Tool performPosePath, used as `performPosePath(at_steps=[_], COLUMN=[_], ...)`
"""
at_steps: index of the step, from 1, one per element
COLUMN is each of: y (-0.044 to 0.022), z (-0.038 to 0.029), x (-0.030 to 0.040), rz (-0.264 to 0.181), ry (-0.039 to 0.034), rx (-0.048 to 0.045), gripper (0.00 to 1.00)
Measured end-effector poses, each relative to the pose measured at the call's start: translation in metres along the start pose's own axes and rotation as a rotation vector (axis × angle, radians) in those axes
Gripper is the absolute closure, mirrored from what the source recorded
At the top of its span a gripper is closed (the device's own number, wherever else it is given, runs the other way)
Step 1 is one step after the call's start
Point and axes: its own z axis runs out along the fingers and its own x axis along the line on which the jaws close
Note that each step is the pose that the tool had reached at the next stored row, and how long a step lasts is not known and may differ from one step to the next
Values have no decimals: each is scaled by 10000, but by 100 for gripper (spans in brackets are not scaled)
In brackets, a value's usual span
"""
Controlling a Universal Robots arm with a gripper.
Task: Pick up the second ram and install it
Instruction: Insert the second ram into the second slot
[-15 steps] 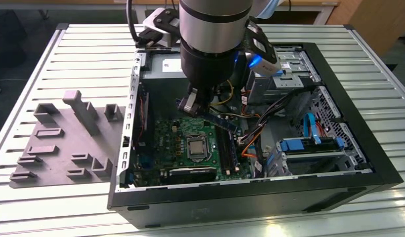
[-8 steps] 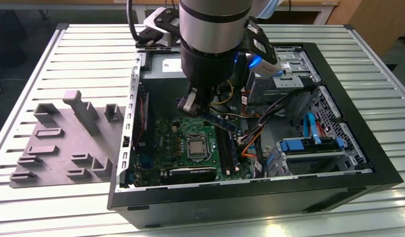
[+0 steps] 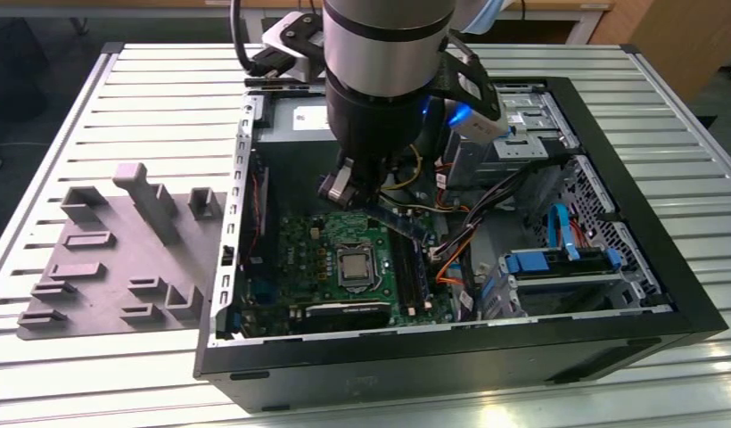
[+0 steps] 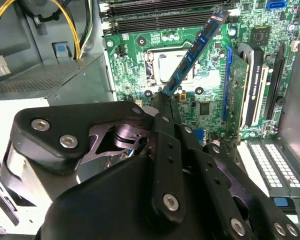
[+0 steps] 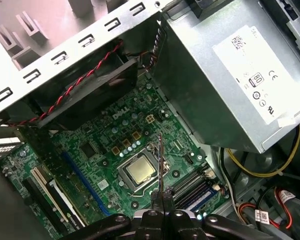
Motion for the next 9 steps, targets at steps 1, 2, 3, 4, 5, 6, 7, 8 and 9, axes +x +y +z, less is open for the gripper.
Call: performPosePath(at_steps=[1,2,3,4,5,6,7,8,9], y=[0,0,0,0,0,0,0,0,0], z=[0,1,1,2,2,2,2,3,3], x=[0,0,0,0,0,0,0,0,0], rz=[57,121,181,240,302,366,430,495,565], ry=[-4,-9,-13,-17,-21,-26,-30,-34,-39], rx=[5,11,16,22,27,33,39,45,51], gripper=[89,89,89,89,89,89,89,89,89])
